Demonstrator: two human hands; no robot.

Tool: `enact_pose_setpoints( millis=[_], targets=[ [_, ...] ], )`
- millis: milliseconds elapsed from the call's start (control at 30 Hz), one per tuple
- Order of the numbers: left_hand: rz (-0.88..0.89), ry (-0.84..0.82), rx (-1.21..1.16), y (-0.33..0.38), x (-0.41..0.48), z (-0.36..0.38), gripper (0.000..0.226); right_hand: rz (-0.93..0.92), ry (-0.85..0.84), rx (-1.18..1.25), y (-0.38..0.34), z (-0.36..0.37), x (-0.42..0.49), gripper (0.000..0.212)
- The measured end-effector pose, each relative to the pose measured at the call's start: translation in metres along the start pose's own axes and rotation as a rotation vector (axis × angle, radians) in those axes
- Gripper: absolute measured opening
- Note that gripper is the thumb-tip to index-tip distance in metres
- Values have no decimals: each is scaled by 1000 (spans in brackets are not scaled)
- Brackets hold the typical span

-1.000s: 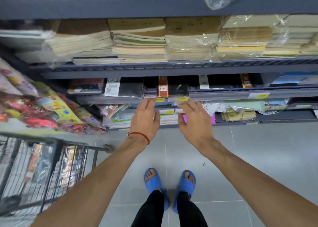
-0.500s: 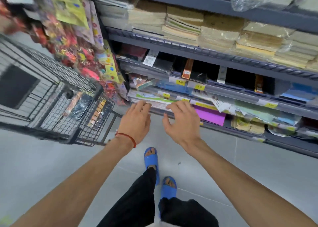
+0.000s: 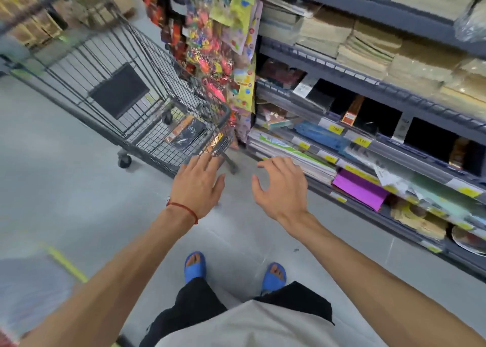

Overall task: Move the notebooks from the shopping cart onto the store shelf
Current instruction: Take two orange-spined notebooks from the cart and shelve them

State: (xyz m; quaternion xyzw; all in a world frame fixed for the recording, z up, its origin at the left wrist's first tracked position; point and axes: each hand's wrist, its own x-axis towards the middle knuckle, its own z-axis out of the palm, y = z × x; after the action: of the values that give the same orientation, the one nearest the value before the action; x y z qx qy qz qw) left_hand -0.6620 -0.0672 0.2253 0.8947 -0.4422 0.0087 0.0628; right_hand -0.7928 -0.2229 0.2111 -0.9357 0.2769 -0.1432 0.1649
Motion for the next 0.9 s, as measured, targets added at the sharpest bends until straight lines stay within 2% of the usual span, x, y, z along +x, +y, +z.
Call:
enact_pose_setpoints(
  millis=[167,300,533,700,900],
  targets=[
    [-7,24,-42,-68,2,-1,27,2,27,55,-63,21,12,28],
    [37,32,-146,-129,9,-6,24,83,48,84,-120,46,28,25],
    [140,-28,-151,-229,31,-16,25,215,97,124,-203,74,65,28],
    [160,-81,-168,-264,72,-6,23,254,61,87,-224,93,104,26],
    [178,-131,-218,-294,139,13,22,269,11,35,-216,137,171,31]
  ],
)
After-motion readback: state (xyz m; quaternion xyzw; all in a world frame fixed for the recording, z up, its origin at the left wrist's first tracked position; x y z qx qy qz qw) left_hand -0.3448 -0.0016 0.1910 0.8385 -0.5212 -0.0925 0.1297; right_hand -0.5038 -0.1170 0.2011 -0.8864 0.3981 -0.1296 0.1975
